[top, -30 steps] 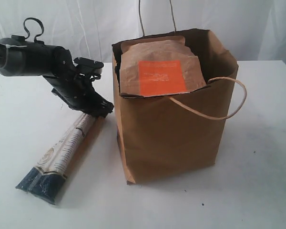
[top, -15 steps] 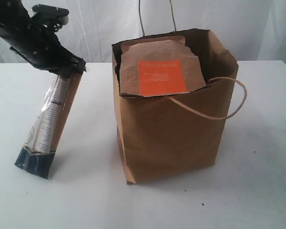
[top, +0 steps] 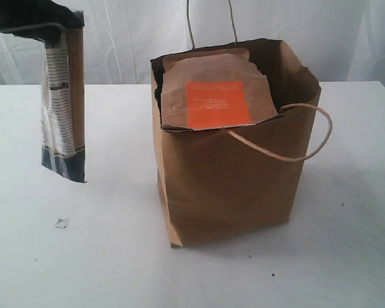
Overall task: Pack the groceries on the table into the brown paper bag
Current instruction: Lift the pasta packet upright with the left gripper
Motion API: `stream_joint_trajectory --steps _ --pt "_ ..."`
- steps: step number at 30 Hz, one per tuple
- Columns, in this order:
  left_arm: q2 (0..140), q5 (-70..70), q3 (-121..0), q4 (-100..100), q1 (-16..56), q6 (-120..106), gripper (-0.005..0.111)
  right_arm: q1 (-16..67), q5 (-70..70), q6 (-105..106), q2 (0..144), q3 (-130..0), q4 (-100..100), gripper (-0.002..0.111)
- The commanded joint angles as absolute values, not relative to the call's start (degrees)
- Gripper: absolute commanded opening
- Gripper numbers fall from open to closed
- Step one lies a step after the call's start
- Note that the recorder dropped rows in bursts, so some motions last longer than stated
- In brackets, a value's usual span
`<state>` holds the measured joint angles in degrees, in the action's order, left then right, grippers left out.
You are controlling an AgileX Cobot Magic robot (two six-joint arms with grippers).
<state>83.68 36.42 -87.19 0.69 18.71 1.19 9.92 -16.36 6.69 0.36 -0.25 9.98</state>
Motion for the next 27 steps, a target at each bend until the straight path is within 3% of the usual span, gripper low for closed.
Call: stream_joint_trajectory --steps 1,8,27 --pt "77.44 34.29 -88.57 0.50 18.48 1.24 0.001 9.67 -15.82 6.66 0.00 0.00 9.63 0.000" --pt "72.54 34.38 -95.26 -4.79 18.48 -0.83 0.001 9.67 -15.82 6.66 0.00 0.00 9.63 0.000" --pt "75.22 32.41 -112.27 -53.76 18.48 -38.65 0.001 9.67 -15.82 6.66 0.00 0.00 9.63 0.000"
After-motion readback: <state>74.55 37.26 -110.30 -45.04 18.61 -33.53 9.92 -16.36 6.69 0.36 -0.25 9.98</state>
